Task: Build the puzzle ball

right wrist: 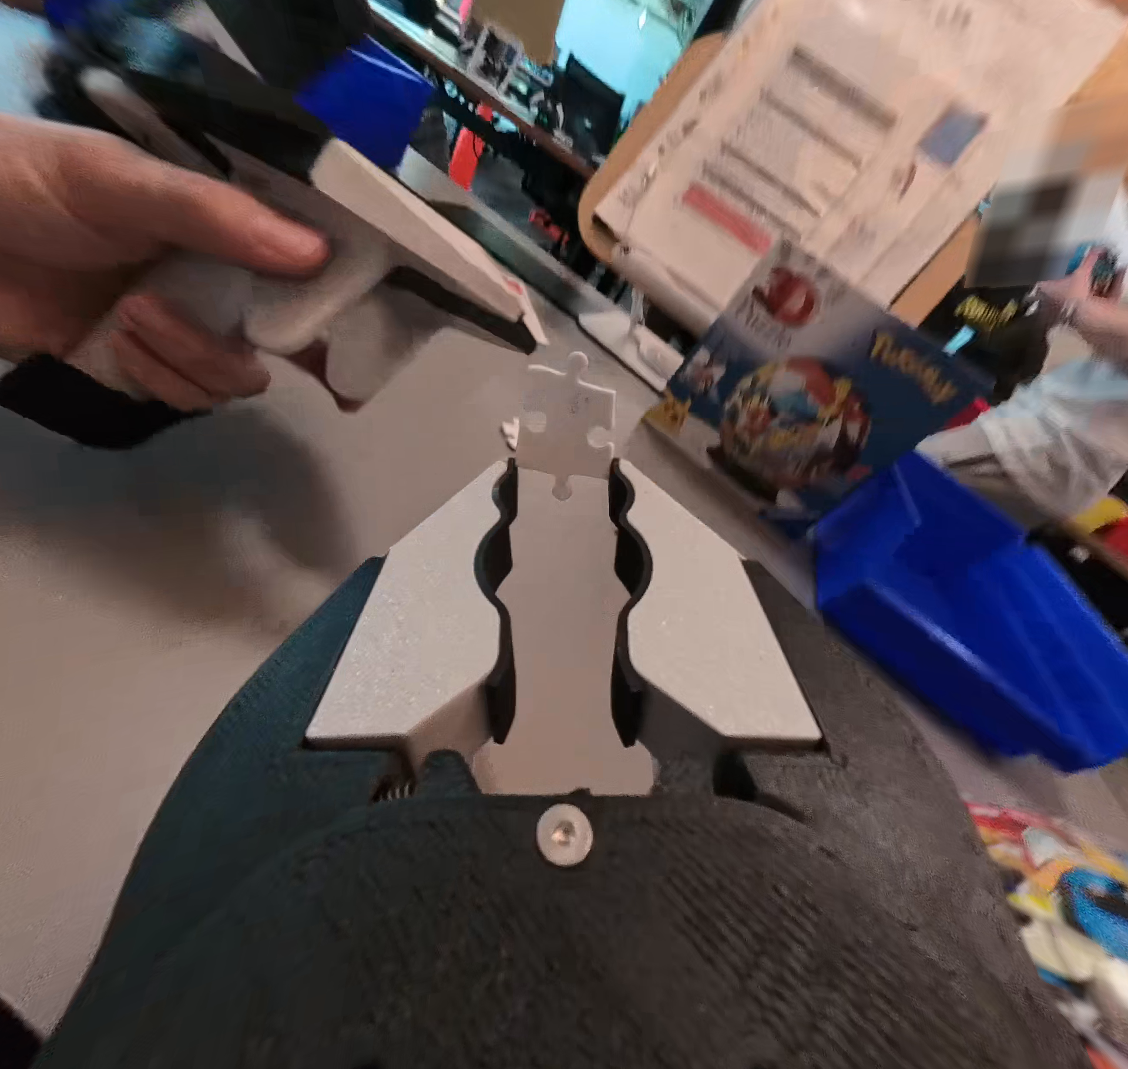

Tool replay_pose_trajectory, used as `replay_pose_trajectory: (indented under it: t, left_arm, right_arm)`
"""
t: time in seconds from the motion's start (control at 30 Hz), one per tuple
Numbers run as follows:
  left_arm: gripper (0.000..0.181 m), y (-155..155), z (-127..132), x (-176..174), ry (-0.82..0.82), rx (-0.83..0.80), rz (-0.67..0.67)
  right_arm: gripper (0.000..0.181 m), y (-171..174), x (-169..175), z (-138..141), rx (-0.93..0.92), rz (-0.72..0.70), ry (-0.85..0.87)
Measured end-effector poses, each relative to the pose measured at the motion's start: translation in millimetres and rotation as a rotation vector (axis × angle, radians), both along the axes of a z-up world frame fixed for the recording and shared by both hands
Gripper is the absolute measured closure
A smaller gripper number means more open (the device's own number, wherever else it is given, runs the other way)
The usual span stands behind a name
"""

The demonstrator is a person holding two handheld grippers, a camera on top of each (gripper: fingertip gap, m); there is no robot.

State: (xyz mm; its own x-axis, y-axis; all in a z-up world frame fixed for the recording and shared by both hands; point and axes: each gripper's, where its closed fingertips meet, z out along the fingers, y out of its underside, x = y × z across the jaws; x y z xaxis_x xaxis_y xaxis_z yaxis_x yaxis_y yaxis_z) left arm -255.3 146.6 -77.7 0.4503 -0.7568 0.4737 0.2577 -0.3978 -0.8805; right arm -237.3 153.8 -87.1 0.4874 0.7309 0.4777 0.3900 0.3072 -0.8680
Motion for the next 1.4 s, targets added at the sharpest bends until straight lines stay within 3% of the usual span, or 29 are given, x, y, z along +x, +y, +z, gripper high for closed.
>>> replay_pose_trajectory:
  t: [0.1,0.27,0.4,0.63,0.8,0.87,1.1,1.2,1.27,1.4]
  left_arm:
    - [0.158,0,-16,11,0.242,0.026,0.058]
    - [0.167,1,-30,27,0.323,-0.029,0.062]
    - [0.181,3,-36,35,0.327,-0.036,0.049]
    - [0.175,5,-30,32,0.163,-0.108,0.045]
    - [0.181,-2,-44,33,0.295,-0.101,-0.005]
    - [0.174,-1,-49,30,0.348,-0.088,0.012]
    - [0.181,-1,-50,34,0.348,-0.067,0.0]
    - [0.168,1,-50,32,0.362,-0.069,0.016]
    - [0.181,0,-49,32,0.382,-0.047,0.004]
    - [0.181,1,-50,31,0.394,-0.056,-0.001]
  right_arm:
    - [0.154,8,7,-18,-0.125,-0.045,0.019]
    - [0.154,12,10,-38,-0.166,-0.09,-0.02]
    - [0.154,7,8,-43,-0.134,-0.085,-0.076]
    - [0.154,7,16,-46,-0.108,-0.114,-0.105]
    - [0.154,6,19,-51,-0.103,-0.12,-0.145]
    - [0.154,6,19,-51,-0.102,-0.127,-0.15]
    - [0.154,8,17,-56,-0.088,-0.14,-0.2]
    - [0.154,9,18,-57,-0.078,-0.148,-0.226]
    - [0.154,10,19,-57,-0.077,-0.154,-0.239]
    - [0.154,11,19,-57,-0.07,-0.16,-0.257]
